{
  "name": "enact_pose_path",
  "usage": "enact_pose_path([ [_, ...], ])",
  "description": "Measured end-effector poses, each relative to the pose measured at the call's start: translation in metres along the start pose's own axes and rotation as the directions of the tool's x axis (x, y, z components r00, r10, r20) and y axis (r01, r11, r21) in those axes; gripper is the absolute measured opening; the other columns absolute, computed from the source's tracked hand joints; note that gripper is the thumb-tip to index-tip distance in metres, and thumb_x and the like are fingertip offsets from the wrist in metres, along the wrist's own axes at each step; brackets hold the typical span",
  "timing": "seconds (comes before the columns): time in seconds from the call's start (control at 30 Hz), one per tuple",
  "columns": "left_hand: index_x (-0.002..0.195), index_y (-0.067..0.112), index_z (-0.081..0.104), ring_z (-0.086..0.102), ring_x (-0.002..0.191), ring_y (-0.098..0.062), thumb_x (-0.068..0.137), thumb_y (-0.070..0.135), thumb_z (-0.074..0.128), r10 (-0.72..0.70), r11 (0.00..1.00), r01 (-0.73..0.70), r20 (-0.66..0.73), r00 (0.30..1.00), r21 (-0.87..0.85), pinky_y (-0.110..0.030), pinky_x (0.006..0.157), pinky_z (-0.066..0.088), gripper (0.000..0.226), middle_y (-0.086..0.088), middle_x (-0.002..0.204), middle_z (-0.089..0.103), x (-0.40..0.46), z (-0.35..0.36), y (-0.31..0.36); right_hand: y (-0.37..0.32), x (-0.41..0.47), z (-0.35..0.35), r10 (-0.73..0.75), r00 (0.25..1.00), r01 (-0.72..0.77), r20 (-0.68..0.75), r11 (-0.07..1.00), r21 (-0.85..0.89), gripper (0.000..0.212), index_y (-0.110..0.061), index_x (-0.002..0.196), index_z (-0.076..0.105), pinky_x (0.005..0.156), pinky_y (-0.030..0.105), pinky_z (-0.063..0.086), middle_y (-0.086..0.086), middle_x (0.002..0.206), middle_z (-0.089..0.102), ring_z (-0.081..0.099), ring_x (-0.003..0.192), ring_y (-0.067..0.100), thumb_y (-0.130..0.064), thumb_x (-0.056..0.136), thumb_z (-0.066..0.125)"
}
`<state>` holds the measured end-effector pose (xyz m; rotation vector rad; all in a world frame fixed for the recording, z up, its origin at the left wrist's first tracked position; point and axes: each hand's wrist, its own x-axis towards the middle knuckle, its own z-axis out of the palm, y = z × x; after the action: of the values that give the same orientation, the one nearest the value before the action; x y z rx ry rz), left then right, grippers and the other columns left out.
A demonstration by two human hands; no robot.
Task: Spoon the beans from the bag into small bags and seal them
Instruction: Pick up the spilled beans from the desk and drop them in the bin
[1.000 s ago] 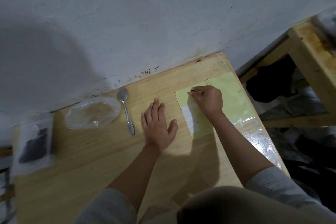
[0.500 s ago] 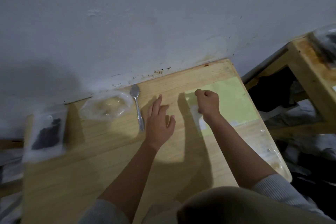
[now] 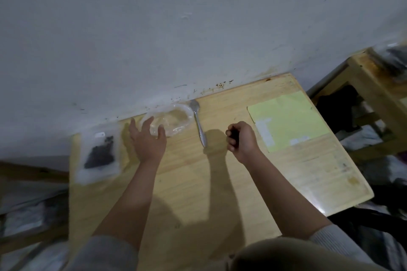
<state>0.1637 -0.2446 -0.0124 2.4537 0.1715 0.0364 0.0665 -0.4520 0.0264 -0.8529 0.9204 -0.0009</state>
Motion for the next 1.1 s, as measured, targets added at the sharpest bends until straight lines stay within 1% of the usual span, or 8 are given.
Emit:
enact_pose_path([
  [0.17, 0.126, 0.010, 0.059, 0.051, 0.115, -0.028, 0.084, 0.020, 0.068, 0.073, 0.997, -0.070, 0.077, 0.994, -0.040, -0.034, 0.091, 0.044, 0.044, -0.011, 0.132, 0.044, 0.010, -0.010, -0.010, 0.011, -0.020, 0.008, -0.020, 0.999, 0.021, -0.047, 0.999, 0.031, 0.033, -0.014, 0.064, 0.044, 0.037, 0.020, 0.024, 0.000, 0.054, 0.042, 0.030, 0.038, 0.011, -0.023, 0.096, 0.043],
  [0.37, 0.127, 0.010, 0.055, 0.049, 0.114, -0.019, 0.078, 0.014, 0.073, 0.104, 0.978, -0.088, 0.078, 0.992, -0.190, -0.021, 0.087, 0.039, 0.052, -0.004, 0.129, 0.042, -0.017, -0.021, 0.006, 0.015, -0.033, 0.001, -0.033, 0.986, 0.023, -0.164, 0.998, -0.063, 0.032, -0.013, 0.065, 0.045, 0.037, 0.023, 0.024, 0.001, 0.056, 0.043, 0.029, 0.039, 0.012, -0.023, 0.095, 0.048],
  [0.57, 0.125, 0.013, 0.056, 0.050, 0.114, -0.015, 0.077, 0.014, 0.074, 0.099, 0.940, -0.087, 0.020, 0.995, -0.330, -0.011, 0.083, 0.034, 0.052, -0.001, 0.127, 0.044, -0.056, 0.004, 0.027, 0.009, -0.012, -0.033, 0.019, 0.987, 0.005, -0.161, 0.989, 0.146, 0.032, -0.016, 0.063, 0.040, 0.033, 0.015, 0.014, -0.002, 0.052, 0.036, 0.023, 0.032, 0.008, -0.021, 0.094, 0.045],
  [0.7, 0.125, 0.012, 0.056, 0.050, 0.111, -0.016, 0.076, 0.012, 0.075, 0.163, 0.898, -0.143, 0.012, 0.987, -0.417, 0.006, 0.077, 0.027, 0.052, 0.003, 0.121, 0.042, -0.069, 0.044, 0.033, 0.018, 0.011, -0.049, -0.183, 0.954, 0.174, -0.236, 0.983, -0.058, 0.040, -0.018, 0.056, 0.029, 0.038, 0.018, 0.015, 0.001, 0.051, 0.025, 0.020, 0.037, 0.014, -0.023, 0.092, 0.046],
  [0.77, 0.124, 0.010, 0.057, 0.050, 0.111, -0.015, 0.075, 0.011, 0.075, 0.189, 0.889, -0.179, -0.018, 0.982, -0.421, 0.008, 0.078, 0.026, 0.052, 0.005, 0.118, 0.040, -0.074, 0.059, 0.030, 0.034, 0.018, -0.056, -0.421, 0.891, 0.327, -0.169, 0.854, -0.406, 0.047, -0.015, 0.054, 0.028, 0.043, 0.023, 0.018, 0.005, 0.054, 0.024, 0.021, 0.043, 0.017, -0.030, 0.094, 0.048],
  [0.87, 0.123, 0.008, 0.057, 0.051, 0.111, -0.015, 0.076, 0.010, 0.074, 0.203, 0.877, -0.221, -0.088, 0.975, -0.426, 0.006, 0.082, 0.027, 0.051, 0.005, 0.117, 0.039, -0.076, 0.066, 0.019, 0.065, 0.014, -0.062, -0.611, 0.777, 0.501, 0.150, 0.456, -0.736, 0.054, -0.016, 0.051, 0.024, 0.046, 0.028, 0.019, -0.002, 0.048, 0.023, 0.023, 0.045, 0.013, -0.034, 0.095, 0.048],
  [1.0, 0.125, 0.005, 0.055, 0.051, 0.112, -0.018, 0.077, 0.014, 0.072, 0.146, 0.891, -0.202, -0.164, 0.976, -0.407, 0.004, 0.084, 0.028, 0.052, 0.004, 0.119, 0.038, -0.074, 0.053, -0.001, 0.093, -0.001, -0.060, -0.653, 0.672, 0.503, 0.350, 0.055, -0.863, 0.048, -0.013, 0.056, 0.037, 0.049, 0.032, 0.025, 0.002, 0.051, 0.039, 0.042, 0.051, 0.024, -0.038, 0.096, 0.043],
  [1.1, 0.125, 0.004, 0.054, 0.052, 0.114, -0.021, 0.076, 0.016, 0.070, 0.098, 0.895, -0.177, -0.207, 0.973, -0.409, 0.004, 0.084, 0.030, 0.053, -0.004, 0.122, 0.043, -0.076, 0.036, -0.010, 0.096, -0.007, -0.058, -0.622, 0.668, 0.522, 0.409, 0.000, -0.853, 0.039, -0.009, 0.073, 0.053, 0.057, 0.033, 0.037, 0.011, 0.072, 0.059, 0.057, 0.070, 0.033, -0.037, 0.097, 0.039],
])
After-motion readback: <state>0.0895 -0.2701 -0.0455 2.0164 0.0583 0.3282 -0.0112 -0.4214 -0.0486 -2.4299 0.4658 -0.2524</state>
